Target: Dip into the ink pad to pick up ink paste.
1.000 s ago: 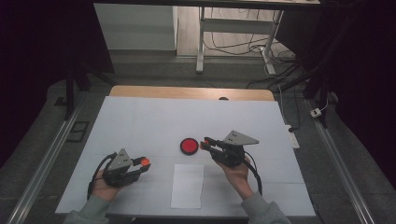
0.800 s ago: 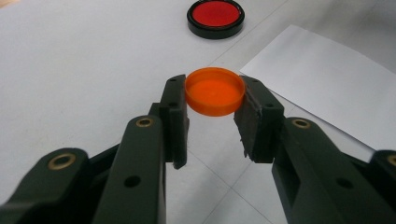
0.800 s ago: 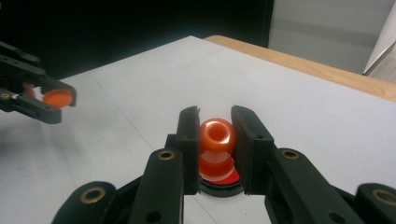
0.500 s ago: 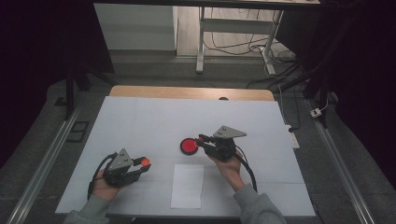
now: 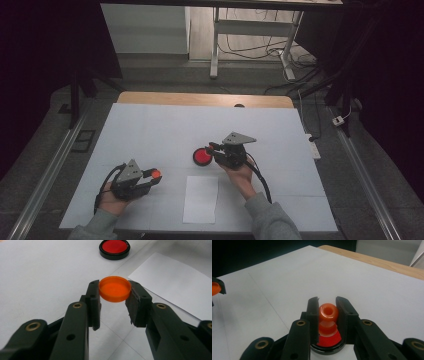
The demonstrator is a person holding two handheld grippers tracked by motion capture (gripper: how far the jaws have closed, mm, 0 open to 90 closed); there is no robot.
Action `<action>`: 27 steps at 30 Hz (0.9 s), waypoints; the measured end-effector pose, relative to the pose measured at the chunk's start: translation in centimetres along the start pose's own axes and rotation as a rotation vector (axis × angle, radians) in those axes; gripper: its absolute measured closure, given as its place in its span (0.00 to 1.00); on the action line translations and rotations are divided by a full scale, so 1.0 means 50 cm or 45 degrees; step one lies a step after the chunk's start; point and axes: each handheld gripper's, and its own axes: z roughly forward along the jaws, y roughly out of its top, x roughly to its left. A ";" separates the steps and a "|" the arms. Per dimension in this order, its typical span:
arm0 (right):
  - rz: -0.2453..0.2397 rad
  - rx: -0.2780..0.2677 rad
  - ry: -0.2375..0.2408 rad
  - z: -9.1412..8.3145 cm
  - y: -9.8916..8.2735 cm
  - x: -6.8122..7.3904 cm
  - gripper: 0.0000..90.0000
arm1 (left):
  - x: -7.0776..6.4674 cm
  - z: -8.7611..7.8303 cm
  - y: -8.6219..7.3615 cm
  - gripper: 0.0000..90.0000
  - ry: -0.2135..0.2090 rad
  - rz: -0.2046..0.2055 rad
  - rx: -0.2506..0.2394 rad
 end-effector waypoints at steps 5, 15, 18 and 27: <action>0.003 0.008 -0.010 0.010 0.002 -0.004 0.81 | 0.001 0.000 0.000 0.72 -0.001 0.000 0.002; 0.002 0.037 -0.019 0.027 -0.001 -0.007 0.81 | 0.002 0.001 -0.001 0.72 -0.002 -0.001 0.003; 0.001 0.049 -0.018 0.036 -0.005 -0.007 0.81 | 0.002 0.001 -0.001 0.72 -0.003 -0.001 0.003; -0.025 0.090 -0.028 0.052 -0.009 -0.005 0.80 | 0.002 0.002 -0.001 0.72 -0.009 0.002 0.010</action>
